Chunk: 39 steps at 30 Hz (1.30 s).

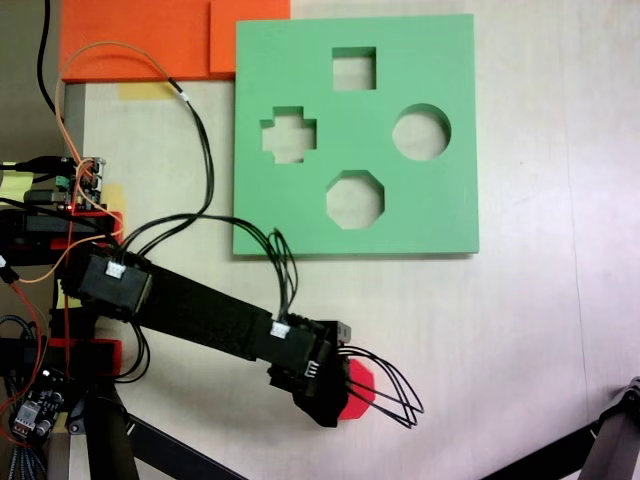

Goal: Put the octagonal pillar block into the corresponding hole

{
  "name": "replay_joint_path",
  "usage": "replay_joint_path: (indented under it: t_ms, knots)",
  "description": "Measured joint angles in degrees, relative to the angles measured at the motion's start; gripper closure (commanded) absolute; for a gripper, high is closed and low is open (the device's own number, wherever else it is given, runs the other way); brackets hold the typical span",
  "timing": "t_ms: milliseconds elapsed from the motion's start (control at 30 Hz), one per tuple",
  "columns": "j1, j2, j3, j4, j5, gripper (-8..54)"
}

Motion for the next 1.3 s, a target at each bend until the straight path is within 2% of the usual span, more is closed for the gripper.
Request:
replay_joint_path:
  t_ms: [900,933,967,1000,1067,1200,1300]
  knots:
    - [2.8,-10.1,-2.6,0.0,-7.0,-5.1]
    - [2.8,-10.6,-2.7,0.0,-7.3,-1.1]
    - [2.8,-10.9,-2.8,0.1,-7.6,10.7]
    - [2.8,-10.9,-3.6,0.6,-7.9,14.9]
    - [2.8,-10.7,-3.9,0.7,-8.0,16.4]
    - [3.3,-10.5,-3.5,1.0,-8.0,24.0]
    - [3.1,-9.7,-3.3,1.2,-7.7,24.0]
